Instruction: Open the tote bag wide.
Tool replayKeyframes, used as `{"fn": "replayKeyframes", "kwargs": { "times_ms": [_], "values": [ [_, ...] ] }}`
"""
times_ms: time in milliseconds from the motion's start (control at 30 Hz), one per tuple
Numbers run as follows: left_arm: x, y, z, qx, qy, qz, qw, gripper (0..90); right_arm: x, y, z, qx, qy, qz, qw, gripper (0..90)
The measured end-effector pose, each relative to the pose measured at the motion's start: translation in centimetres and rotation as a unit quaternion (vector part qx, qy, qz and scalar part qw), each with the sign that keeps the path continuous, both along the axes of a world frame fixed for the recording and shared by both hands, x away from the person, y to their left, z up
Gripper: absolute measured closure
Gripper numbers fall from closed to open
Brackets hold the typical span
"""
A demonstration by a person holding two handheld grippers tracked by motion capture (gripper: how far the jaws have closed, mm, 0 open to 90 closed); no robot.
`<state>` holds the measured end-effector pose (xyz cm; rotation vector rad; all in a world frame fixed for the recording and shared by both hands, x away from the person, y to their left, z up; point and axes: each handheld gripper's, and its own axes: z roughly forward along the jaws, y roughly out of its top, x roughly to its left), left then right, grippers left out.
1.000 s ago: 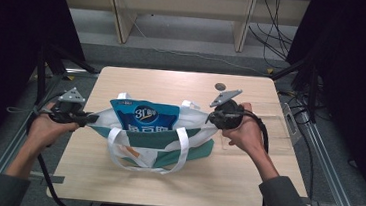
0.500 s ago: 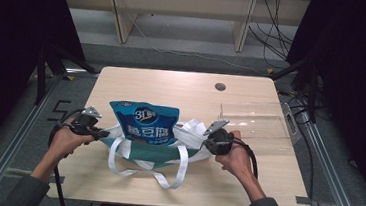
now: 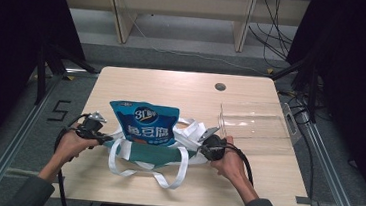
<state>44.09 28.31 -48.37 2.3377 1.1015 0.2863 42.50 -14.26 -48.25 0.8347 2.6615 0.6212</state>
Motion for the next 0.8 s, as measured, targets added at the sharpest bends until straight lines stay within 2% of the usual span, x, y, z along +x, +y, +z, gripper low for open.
{"fn": "replayKeyframes", "kwargs": {
  "times_ms": [33,67,100,133,167,200,267,300,367,400,433,467,533,600,633,667,700,733,767,800],
  "values": [
    [0.0,0.3,0.3,0.01,-0.004,-0.01,0.9999,76.5,0.0,-0.1,0.2,0.0,-0.002,-0.004,1.0,79.5],
    [-0.1,0.3,0.5,-0.001,-0.005,0.001,1.0,72.4,0.0,-0.3,0.7,-0.001,-0.014,-0.013,0.9998,72.5],
    [-0.1,0.6,0.9,0.01,-0.014,-0.008,0.9998,69.0,-0.2,-0.4,1.3,0.001,-0.022,-0.022,0.9995,66.8],
    [-0.2,0.7,1.3,0.013,-0.024,0.0,0.9996,62.8,-0.3,-0.6,2.2,0.012,-0.033,-0.032,0.9989,61.3],
    [-0.4,0.7,1.9,0.022,-0.039,0.004,0.999,56.1,-0.4,-0.7,3.2,0.03,-0.047,-0.036,0.9978,60.1],
    [-0.5,0.8,2.6,0.025,-0.051,0.002,0.9984,53.6,-0.6,-0.9,4.3,0.045,-0.057,-0.031,0.9969,59.5],
    [-0.7,0.3,3.8,-0.001,-0.07,0.01,0.9975,50.0,-1.1,-0.9,6.4,0.076,-0.086,-0.011,0.9933,57.1],
    [-0.8,0.2,4.4,-0.001,-0.081,0.005,0.9967,49.0,-1.4,-0.7,7.3,0.097,-0.092,-0.003,0.991,55.8],
    [-0.7,-0.5,5.4,-0.003,-0.093,-0.011,0.9956,47.9,-2.0,-0.1,8.3,0.134,-0.087,0.017,0.987,54.0],
    [-0.6,-0.7,5.5,-0.007,-0.099,-0.015,0.995,46.9,-2.3,0.5,8.3,0.15,-0.08,0.036,0.9848,52.3],
    [-0.4,-0.8,5.7,-0.011,-0.102,-0.016,0.9946,46.1,-2.5,0.8,8.4,0.15,-0.067,0.045,0.9853,52.1],
    [-0.3,-0.9,5.7,-0.021,-0.101,-0.018,0.9945,46.6,-2.6,1.5,8.1,0.155,-0.062,0.059,0.9842,51.0],
    [0.2,-1.3,5.4,-0.035,-0.089,-0.025,0.9951,47.4,-2.7,2.7,7.5,0.15,-0.045,0.092,0.9835,47.9],
    [0.7,-1.6,5.1,-0.043,-0.083,-0.024,0.9953,50.7,-2.7,3.9,6.8,0.146,-0.032,0.101,0.9836,45.9],
    [1.0,-1.4,5.1,-0.035,-0.074,-0.035,0.9961,52.3,-2.7,4.4,6.5,0.149,-0.02,0.108,0.9827,45.2],
    [1.3,-1.3,4.9,-0.04,-0.07,-0.04,0.9959,56.9,-2.6,4.9,6.3,0.151,-0.01,0.128,0.9801,45.4],
    [1.6,-1.2,4.7,-0.049,-0.066,-0.04,0.9958,62.7,-2.6,5.4,6.0,0.153,-0.001,0.131,0.9796,45.5],
    [1.9,-1.1,4.6,-0.055,-0.062,-0.037,0.9959,67.4,-2.8,6.0,5.6,0.149,0.004,0.136,0.9794,48.0],
    [2.2,-1.1,4.4,-0.059,-0.061,-0.034,0.9958,72.5,-3.0,6.4,5.2,0.133,0.013,0.15,0.9796,56.7],
    [2.4,-1.2,4.3,-0.061,-0.058,-0.031,0.996,77.1,-3.2,6.8,4.8,0.116,0.017,0.177,0.9773,69.9]
  ]
}}
